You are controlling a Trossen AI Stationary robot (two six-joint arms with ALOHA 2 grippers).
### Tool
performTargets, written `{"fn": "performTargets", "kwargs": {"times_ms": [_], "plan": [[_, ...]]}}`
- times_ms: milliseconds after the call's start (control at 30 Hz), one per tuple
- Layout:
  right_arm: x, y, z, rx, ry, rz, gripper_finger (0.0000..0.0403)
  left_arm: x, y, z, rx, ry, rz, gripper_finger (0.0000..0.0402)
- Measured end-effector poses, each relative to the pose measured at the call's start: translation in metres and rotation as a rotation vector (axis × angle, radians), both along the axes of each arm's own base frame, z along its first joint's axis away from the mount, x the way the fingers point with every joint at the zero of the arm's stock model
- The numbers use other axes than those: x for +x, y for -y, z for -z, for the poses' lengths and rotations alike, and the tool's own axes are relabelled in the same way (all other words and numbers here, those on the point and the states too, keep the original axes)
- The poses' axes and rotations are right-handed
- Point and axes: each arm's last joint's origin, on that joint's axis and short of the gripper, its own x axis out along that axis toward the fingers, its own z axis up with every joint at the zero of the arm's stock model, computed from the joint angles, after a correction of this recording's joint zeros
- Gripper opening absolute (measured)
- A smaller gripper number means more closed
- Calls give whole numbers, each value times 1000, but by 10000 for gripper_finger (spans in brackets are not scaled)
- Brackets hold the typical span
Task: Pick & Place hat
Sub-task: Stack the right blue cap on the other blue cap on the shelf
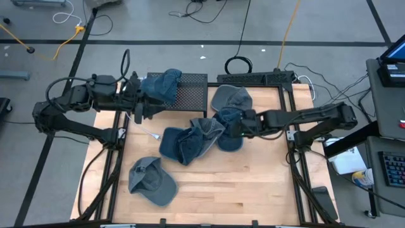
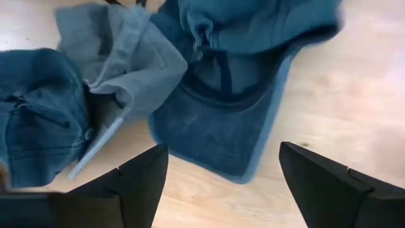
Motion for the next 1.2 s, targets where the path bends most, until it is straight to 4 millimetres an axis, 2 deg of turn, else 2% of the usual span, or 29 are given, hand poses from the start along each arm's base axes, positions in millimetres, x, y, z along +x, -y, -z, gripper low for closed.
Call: {"fn": "performTargets", "kwargs": {"times_ms": [133,267,500,633,800,1067,1200], "plan": [[-3,-1,34,56,19,55,296,0,0,0,0,-2,2,239],[-8,0,56,64,19,78,295,0,1,0,-6,-2,24,239],[-10,2,78,73,89,93,293,0,1,0,9,-4,38,239],[-12,2,83,83,91,114,275,0,1,0,8,-5,39,239],[-12,1,83,91,93,121,204,0,1,1,7,-6,40,239],[-13,0,83,121,79,76,25,0,1,1,6,-7,40,239],[-19,-1,77,115,71,42,13,0,1,1,6,-7,38,239]]}}
